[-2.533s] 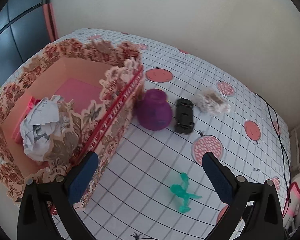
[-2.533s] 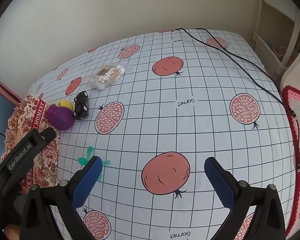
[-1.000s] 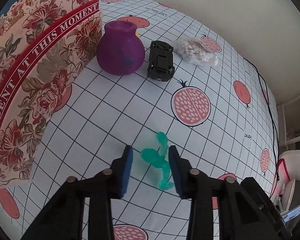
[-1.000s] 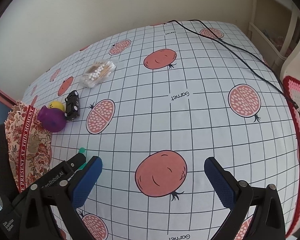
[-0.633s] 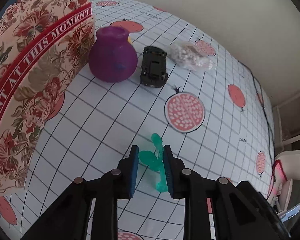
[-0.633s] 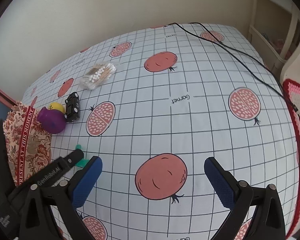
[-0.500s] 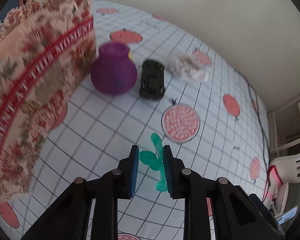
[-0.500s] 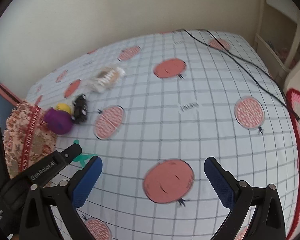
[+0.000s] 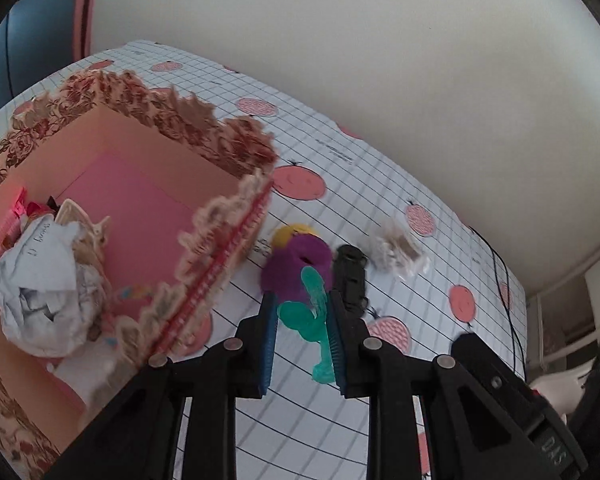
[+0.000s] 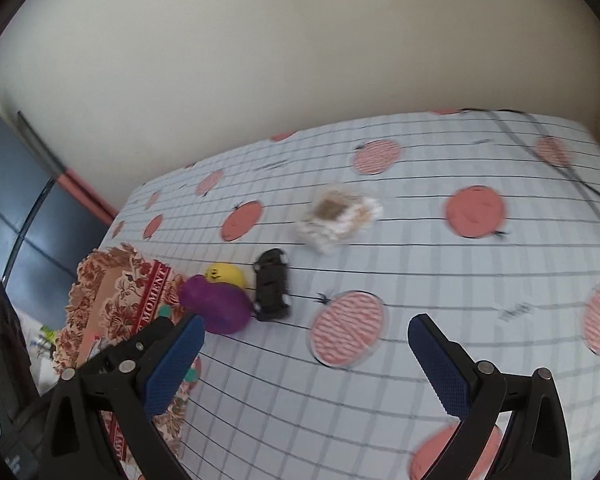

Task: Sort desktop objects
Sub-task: 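Lower the left tool onto the green plastic figure and grasp it, then grasp the black toy car with the right tool while the left tool holds the figure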

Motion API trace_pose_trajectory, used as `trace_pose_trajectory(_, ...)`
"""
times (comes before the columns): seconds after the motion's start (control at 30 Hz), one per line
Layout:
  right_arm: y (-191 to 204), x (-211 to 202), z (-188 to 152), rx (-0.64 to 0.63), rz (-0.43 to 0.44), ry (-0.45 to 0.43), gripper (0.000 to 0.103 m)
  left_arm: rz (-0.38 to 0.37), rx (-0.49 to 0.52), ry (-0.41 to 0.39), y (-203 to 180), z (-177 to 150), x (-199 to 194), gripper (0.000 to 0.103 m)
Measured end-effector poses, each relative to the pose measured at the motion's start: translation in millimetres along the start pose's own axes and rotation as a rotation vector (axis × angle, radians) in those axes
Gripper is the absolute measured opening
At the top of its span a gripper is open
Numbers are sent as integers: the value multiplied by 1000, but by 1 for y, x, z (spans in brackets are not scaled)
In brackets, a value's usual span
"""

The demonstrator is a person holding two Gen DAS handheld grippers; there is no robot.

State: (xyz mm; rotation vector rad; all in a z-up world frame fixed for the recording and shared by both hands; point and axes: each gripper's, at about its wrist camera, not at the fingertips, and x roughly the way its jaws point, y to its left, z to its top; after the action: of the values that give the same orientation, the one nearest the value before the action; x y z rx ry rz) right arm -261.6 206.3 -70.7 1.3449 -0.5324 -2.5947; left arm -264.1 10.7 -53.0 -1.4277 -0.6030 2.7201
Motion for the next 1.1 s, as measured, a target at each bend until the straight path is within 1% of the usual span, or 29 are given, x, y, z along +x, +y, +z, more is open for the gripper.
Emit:
trace_pose_trajectory(0.1,1,18,5,-13,2,21,95,5,-17,7,4,1,8,25)
trace_pose_trajectory(0.17,2,31,8,-13,15,45,88,5,-19,10,3,0,12,25)
trace_pose_trajectory(0.2,3,35,8,-15,11,53,86,7,-17,10,4,-1,12,25)
trace_pose_trajectory(0.27,7,44,10,-35,-4,69,80,15,-16,6,3,-1,15,25)
trace_pose_trajectory(0.33,10,50,10,-52,0,84,76,18,-18,8,2,-2,17,25)
trace_pose_trajectory(0.4,14,56,10,-64,5,96,73,36,-11,2,0,-4,19,25)
trace_pose_trajectory(0.5,17,65,13,-75,21,122,67,34,-21,6,1,-4,22,25)
trace_pose_trajectory(0.63,23,73,14,-91,12,149,58,37,-29,0,1,-4,22,24)
trace_pose_trajectory(0.7,24,76,14,-94,6,154,57,33,-30,0,3,-4,20,24)
trace_pose_trajectory(0.77,25,80,14,-91,6,162,52,31,-32,-1,4,-3,19,24)
trace_pose_trajectory(0.9,25,86,15,-79,5,179,52,32,-34,-2,4,-4,19,24)
trace_pose_trajectory(0.97,25,91,14,-75,-3,190,48,34,-32,-2,4,-4,19,24)
trace_pose_trajectory(1.1,23,96,14,-60,-1,199,44,35,-30,-1,5,-2,21,24)
